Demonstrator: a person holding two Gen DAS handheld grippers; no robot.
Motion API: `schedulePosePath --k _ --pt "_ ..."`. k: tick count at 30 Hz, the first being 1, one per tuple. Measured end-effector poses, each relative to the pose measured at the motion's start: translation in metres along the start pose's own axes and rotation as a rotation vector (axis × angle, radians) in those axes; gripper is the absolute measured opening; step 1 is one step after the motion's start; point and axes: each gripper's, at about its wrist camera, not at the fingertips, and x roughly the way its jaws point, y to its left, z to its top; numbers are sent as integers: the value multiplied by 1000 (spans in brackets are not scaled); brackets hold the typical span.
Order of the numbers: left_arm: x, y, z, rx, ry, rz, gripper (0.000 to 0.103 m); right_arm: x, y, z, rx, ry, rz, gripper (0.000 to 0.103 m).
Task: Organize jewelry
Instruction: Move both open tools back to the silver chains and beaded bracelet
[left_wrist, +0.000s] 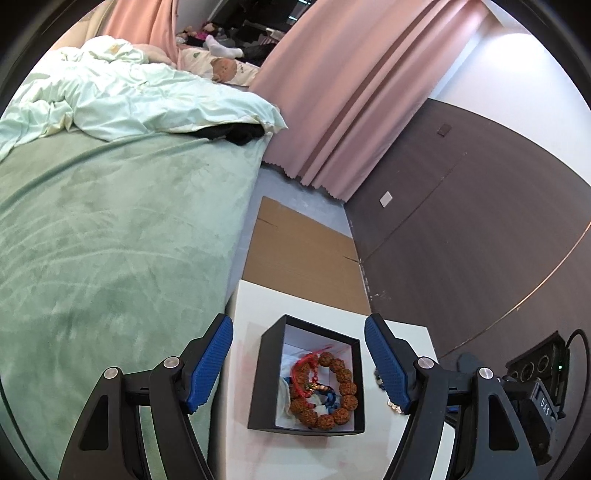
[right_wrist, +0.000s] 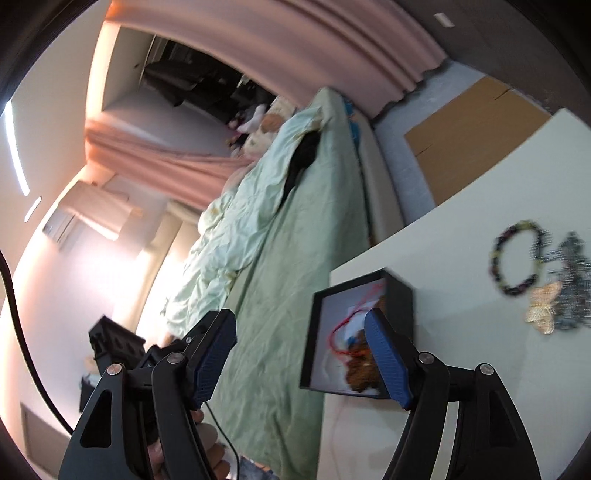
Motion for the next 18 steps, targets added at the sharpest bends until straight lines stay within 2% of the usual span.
schedulePosePath --k 7,18 --pt "8 -22 -11 42 18 -15 75 -46 -13 8 8 -91 -96 73" --pt "29 -76 -38 168 63 -75 75 -100 -46 18 68 -151 -214 73"
